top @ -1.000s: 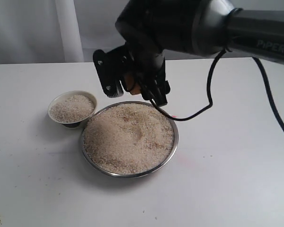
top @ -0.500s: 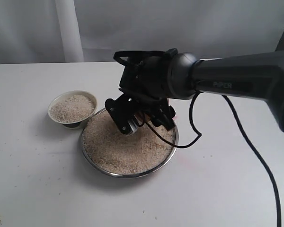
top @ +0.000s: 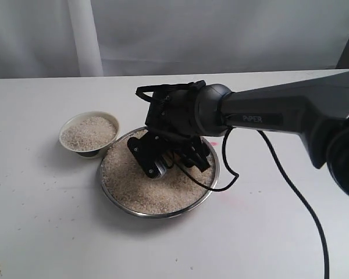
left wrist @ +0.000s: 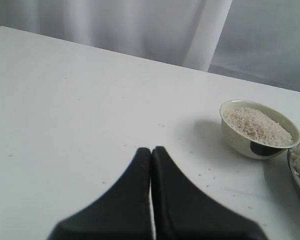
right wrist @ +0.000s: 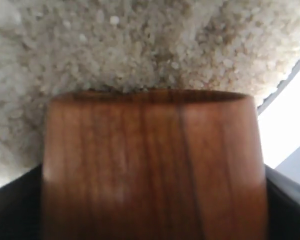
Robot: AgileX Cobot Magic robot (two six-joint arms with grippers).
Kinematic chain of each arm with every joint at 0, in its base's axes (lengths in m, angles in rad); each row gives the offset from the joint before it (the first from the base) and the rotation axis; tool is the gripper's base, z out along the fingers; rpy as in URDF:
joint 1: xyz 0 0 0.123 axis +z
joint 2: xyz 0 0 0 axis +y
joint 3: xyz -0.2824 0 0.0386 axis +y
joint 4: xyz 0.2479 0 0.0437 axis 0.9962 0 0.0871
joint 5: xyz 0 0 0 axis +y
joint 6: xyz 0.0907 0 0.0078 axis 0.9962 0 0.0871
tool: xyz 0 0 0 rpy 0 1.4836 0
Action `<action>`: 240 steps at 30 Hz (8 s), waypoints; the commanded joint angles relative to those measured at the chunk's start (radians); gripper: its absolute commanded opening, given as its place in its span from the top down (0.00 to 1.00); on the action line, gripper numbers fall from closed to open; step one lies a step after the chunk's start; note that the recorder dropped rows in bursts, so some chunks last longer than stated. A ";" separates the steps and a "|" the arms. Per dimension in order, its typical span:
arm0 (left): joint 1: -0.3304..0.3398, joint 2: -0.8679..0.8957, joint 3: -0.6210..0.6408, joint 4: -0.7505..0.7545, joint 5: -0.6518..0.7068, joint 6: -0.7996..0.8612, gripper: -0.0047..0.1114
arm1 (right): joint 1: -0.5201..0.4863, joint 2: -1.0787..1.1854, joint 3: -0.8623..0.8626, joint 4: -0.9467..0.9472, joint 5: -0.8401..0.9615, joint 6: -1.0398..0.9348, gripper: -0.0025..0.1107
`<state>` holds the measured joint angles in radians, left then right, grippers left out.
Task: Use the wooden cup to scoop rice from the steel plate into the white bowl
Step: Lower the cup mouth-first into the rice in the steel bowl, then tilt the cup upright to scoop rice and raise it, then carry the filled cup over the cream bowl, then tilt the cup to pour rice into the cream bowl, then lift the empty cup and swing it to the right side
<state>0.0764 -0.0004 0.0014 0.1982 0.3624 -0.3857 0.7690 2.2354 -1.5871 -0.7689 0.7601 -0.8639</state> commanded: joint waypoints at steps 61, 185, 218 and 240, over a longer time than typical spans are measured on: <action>-0.006 0.000 -0.001 -0.005 -0.006 -0.004 0.96 | -0.109 -0.048 0.064 1.125 -0.240 -0.403 0.98; -0.006 0.000 -0.001 -0.005 -0.006 -0.004 0.96 | -0.037 0.129 -0.334 0.509 -0.771 -0.814 0.98; -0.006 0.000 -0.001 -0.005 -0.006 -0.004 0.96 | -0.032 0.109 -0.334 0.299 -0.680 -0.725 0.98; -0.006 0.000 -0.001 -0.005 -0.006 -0.004 0.96 | 0.020 -0.446 0.058 1.333 -0.566 -0.725 0.98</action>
<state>0.0764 -0.0004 0.0014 0.1982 0.3624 -0.3857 0.8048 1.8840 -1.6216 0.5238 0.2509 -1.5903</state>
